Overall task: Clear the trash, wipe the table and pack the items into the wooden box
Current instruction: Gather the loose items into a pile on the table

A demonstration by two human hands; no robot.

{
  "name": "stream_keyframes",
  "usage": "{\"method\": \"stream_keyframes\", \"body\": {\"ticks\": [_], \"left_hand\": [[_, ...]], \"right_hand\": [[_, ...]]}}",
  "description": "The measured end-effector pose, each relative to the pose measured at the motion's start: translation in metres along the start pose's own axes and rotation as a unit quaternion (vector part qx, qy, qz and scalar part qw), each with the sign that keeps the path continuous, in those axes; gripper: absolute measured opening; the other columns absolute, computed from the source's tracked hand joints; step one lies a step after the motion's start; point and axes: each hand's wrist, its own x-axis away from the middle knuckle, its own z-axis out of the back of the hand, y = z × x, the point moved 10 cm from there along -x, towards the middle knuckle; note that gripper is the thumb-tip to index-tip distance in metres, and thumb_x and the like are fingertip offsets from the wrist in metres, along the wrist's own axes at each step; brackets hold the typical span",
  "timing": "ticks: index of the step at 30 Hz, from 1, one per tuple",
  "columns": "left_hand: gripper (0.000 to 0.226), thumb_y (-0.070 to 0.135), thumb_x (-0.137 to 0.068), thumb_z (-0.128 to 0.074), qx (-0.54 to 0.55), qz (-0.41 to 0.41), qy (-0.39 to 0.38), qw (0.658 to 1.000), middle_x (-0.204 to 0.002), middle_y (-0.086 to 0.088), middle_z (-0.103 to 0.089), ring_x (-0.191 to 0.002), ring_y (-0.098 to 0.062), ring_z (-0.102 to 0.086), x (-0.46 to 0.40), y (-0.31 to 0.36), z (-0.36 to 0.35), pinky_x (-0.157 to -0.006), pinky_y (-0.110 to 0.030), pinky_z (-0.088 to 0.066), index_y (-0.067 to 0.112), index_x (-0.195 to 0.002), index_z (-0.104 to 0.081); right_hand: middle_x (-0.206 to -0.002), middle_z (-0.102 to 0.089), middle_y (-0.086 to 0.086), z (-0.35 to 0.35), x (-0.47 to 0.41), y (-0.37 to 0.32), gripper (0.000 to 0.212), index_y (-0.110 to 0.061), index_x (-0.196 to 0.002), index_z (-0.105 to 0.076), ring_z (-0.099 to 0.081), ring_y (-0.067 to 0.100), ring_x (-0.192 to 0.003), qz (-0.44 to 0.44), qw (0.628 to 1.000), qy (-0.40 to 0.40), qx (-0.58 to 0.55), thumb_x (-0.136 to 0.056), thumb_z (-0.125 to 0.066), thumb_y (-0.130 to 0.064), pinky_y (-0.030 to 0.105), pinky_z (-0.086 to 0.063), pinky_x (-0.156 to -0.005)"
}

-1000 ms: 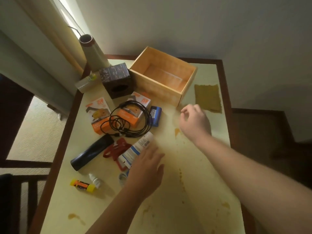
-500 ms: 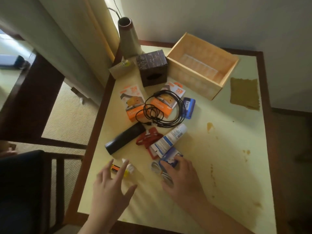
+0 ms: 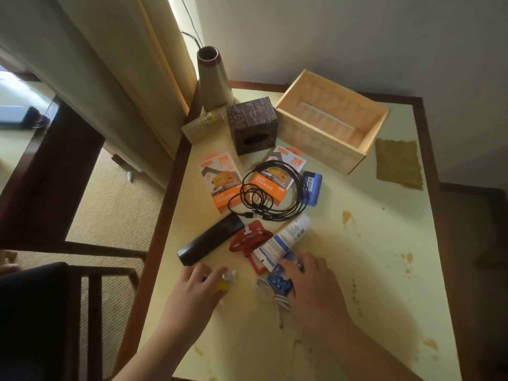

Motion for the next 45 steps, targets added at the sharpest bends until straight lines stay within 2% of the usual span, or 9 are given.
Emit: {"method": "stream_keyframes", "body": {"ticks": [4, 7, 14, 18, 25, 29, 34, 39, 45], "left_hand": [[0.048, 0.052, -0.101, -0.035, -0.061, -0.107, -0.054, 0.991, -0.136, 0.009, -0.056, -0.11, -0.02, -0.053, -0.009, 0.008, -0.02, -0.092, -0.033, -0.048, 0.037, -0.141, -0.057], [0.047, 0.051, -0.085, -0.074, -0.017, -0.098, -0.021, 0.995, -0.123, 0.012, -0.068, -0.099, -0.015, -0.065, -0.018, 0.008, -0.009, -0.079, -0.03, -0.059, 0.033, -0.128, -0.067], [0.051, 0.053, -0.079, -0.081, -0.02, -0.101, 0.003, 0.995, -0.109, 0.016, -0.073, -0.095, -0.009, -0.072, -0.026, 0.014, -0.004, -0.078, -0.029, -0.061, 0.031, -0.124, -0.071], [0.046, 0.046, -0.076, -0.085, -0.014, -0.089, -0.003, 0.996, -0.1, 0.016, -0.071, -0.086, -0.007, -0.071, -0.024, 0.02, -0.006, -0.077, -0.029, -0.06, 0.031, -0.118, -0.075], [0.022, 0.043, -0.091, -0.068, 0.044, -0.046, 0.026, 0.998, -0.097, 0.016, -0.069, -0.087, -0.009, -0.069, -0.027, 0.021, 0.008, -0.08, -0.03, -0.06, 0.032, -0.109, -0.074], [0.025, 0.043, -0.096, -0.064, 0.097, -0.008, 0.052, 0.994, -0.106, 0.013, -0.066, -0.09, -0.009, -0.067, -0.03, 0.015, 0.028, -0.08, -0.031, -0.062, 0.029, -0.116, -0.071], [0.038, 0.044, -0.1, -0.063, 0.131, 0.058, 0.155, 0.978, -0.107, 0.007, -0.059, -0.084, -0.011, -0.057, -0.076, 0.01, 0.111, -0.071, -0.028, -0.053, 0.024, -0.132, -0.066], [0.043, 0.044, -0.102, -0.061, 0.133, 0.082, 0.181, 0.971, -0.129, -0.002, -0.063, -0.108, -0.018, -0.063, -0.171, 0.005, 0.142, -0.089, -0.033, -0.054, 0.021, -0.139, -0.062], [0.045, 0.044, -0.104, -0.052, 0.073, 0.074, 0.074, 0.992, -0.146, -0.002, -0.058, -0.134, -0.024, -0.051, -0.204, 0.005, 0.103, -0.107, -0.042, -0.047, 0.024, -0.144, -0.057]], "right_hand": [[-0.124, -0.062, -0.001, 0.006, -0.009, 0.007, 0.065, -0.032, -0.128, -0.067, -0.06, 0.024, -0.109, 0.036, 0.999, -0.018, 0.003, -0.067, -0.091, -0.034, 0.037, -0.056, -0.079], [-0.101, -0.066, -0.009, 0.016, -0.011, 0.015, 0.06, -0.032, -0.103, -0.071, -0.065, 0.016, -0.088, 0.076, 0.997, -0.03, 0.016, -0.049, -0.096, -0.041, 0.027, -0.053, -0.064], [-0.104, -0.053, -0.019, 0.118, -0.046, 0.033, 0.041, -0.041, -0.103, -0.058, -0.054, 0.003, -0.092, -0.008, 0.977, 0.02, -0.21, -0.07, -0.081, -0.053, 0.021, -0.051, -0.071], [-0.114, -0.054, -0.015, 0.168, -0.122, 0.018, 0.048, -0.035, -0.126, -0.058, -0.044, 0.008, -0.107, -0.016, 0.98, 0.129, -0.154, -0.086, -0.078, -0.051, 0.028, -0.045, -0.078], [-0.161, -0.039, -0.002, 0.141, -0.152, 0.002, 0.068, -0.031, -0.157, -0.041, -0.032, 0.023, -0.147, -0.033, 0.987, 0.133, -0.088, -0.096, -0.068, -0.046, 0.048, -0.039, -0.116], [-0.106, -0.057, -0.001, 0.117, -0.058, -0.026, 0.023, -0.019, -0.114, -0.068, -0.054, 0.019, -0.097, 0.106, 0.96, 0.216, -0.144, -0.097, -0.066, -0.034, 0.038, -0.055, -0.08], [-0.101, -0.052, -0.007, -0.003, 0.031, -0.02, 0.055, -0.032, -0.117, -0.064, -0.054, 0.013, -0.085, 0.12, 0.988, -0.027, -0.093, -0.075, -0.068, -0.067, 0.028, -0.055, -0.066], [-0.1, -0.051, -0.008, -0.034, 0.036, -0.018, 0.038, -0.032, -0.117, -0.062, -0.054, 0.012, -0.087, 0.098, 0.992, -0.063, -0.052, -0.084, -0.057, -0.05, 0.026, -0.053, -0.07], [-0.087, -0.062, -0.008, 0.016, 0.001, -0.019, 0.012, -0.027, -0.096, -0.073, -0.055, 0.009, -0.074, 0.054, 0.963, -0.11, -0.242, -0.098, -0.064, -0.034, 0.029, -0.052, -0.071]]}}
